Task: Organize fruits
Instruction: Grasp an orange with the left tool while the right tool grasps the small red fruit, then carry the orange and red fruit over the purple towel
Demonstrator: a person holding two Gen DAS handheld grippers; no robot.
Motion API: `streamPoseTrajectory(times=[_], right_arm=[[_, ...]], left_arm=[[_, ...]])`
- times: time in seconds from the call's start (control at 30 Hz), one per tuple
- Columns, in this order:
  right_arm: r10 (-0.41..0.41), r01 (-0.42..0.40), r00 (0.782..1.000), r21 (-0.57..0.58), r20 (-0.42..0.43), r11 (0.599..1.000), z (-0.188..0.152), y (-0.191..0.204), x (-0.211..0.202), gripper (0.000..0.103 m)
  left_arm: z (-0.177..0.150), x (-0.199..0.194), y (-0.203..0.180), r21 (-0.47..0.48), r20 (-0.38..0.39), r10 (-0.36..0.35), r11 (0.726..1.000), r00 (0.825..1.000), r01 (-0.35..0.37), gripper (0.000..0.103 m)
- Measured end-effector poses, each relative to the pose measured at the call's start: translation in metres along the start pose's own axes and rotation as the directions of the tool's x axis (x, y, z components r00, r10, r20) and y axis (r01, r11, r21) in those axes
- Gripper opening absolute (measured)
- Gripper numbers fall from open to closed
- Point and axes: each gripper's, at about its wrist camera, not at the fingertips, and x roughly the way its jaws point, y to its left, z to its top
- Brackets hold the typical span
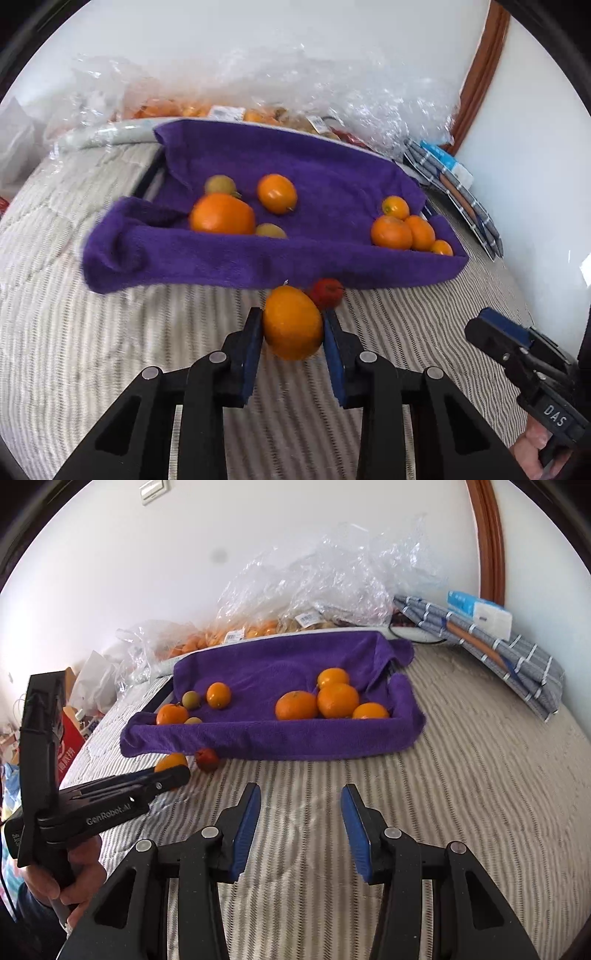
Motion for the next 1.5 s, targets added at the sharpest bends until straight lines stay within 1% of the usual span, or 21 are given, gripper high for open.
streamPoseTrajectory(times=[0.1,0.2,0.27,0.3,0.4,0.5,0.57,0.7,0.8,0.87,0.9,1.07,1.13,1.33,1.43,1.5], right_arm=[[0.011,-0.011,1.0,-0.023,-0.001,1.0,0.003,0.014,0.01,0.044],[0.029,-0.029,1.0,-0.042,-0.007,0.999,0.007,0.028,0.021,0.04],[0.049,-0.05,0.999,-0.044,-0.02,0.998,0.009,0.038,0.03,0.037],[0.06,-0.061,0.998,-0.046,-0.028,0.997,0.01,0.043,0.036,0.036],[0.064,-0.067,0.997,-0.061,-0.048,0.996,0.012,0.059,0.051,0.034],[0.041,-0.047,0.997,-0.094,-0.066,0.994,0.015,0.073,0.063,0.034],[0.047,-0.054,0.996,-0.102,-0.077,0.993,0.016,0.078,0.069,0.034],[0.045,-0.055,0.995,-0.108,-0.091,0.993,0.019,0.086,0.078,0.034],[0.024,-0.036,0.994,-0.114,-0.106,0.993,0.022,0.09,0.088,0.034],[0.011,-0.025,0.992,-0.114,-0.123,0.993,0.022,0.09,0.095,0.029],[0.013,-0.027,0.993,-0.114,-0.12,0.993,0.023,0.09,0.096,0.025],[0.027,-0.039,0.993,-0.11,-0.111,0.993,0.021,0.086,0.089,0.024],[0.012,-0.023,0.995,-0.114,-0.104,0.993,0.02,0.084,0.083,0.024],[0.003,-0.01,0.996,-0.08,-0.084,0.997,0.019,0.064,0.052,0.024],[-0.004,-0.001,0.997,-0.07,-0.078,0.998,0.019,0.053,0.037,0.024],[-0.016,0.011,0.997,-0.069,-0.073,0.998,0.019,0.046,0.024,0.024]], left_arm=[[0.004,-0.013,0.019,-0.004,0.032,0.072,0.997,0.997,-0.072,0.03],[0.006,-0.023,0.037,0.016,0.069,0.165,0.986,0.984,-0.167,0.03],[0.007,-0.026,0.052,0.011,0.078,0.2,0.979,0.977,-0.201,0.03],[0.007,-0.027,0.058,0.002,0.081,0.207,0.978,0.975,-0.208,0.03],[0.01,-0.028,0.075,-0.022,0.089,0.213,0.977,0.973,-0.212,0.03],[0.012,-0.025,0.084,-0.028,0.093,0.221,0.975,0.971,-0.219,0.03],[0.012,-0.023,0.089,-0.041,0.082,0.207,0.978,0.975,-0.205,0.03],[0.01,-0.021,0.092,-0.068,0.07,0.208,0.977,0.976,-0.204,0.03],[0.009,-0.018,0.095,-0.083,0.05,0.212,0.975,0.976,-0.207,0.03],[0.009,-0.017,0.096,-0.094,0.046,0.211,0.974,0.976,-0.206,0.03],[0.008,-0.017,0.097,-0.099,0.045,0.21,0.974,0.977,-0.205,0.03],[0.008,-0.019,0.098,-0.104,0.055,0.193,0.977,0.98,-0.187,0.03],[0.007,-0.02,0.097,-0.1,0.063,0.18,0.98,0.982,-0.173,0.03],[0.005,-0.024,0.09,-0.078,0.076,0.157,0.985,0.985,-0.151,0.03],[0.002,-0.026,0.087,-0.098,0.067,0.168,0.982,0.983,-0.161,0.03],[0.0,-0.03,0.083,-0.109,0.055,0.155,0.983,0.986,-0.148,0.03]])
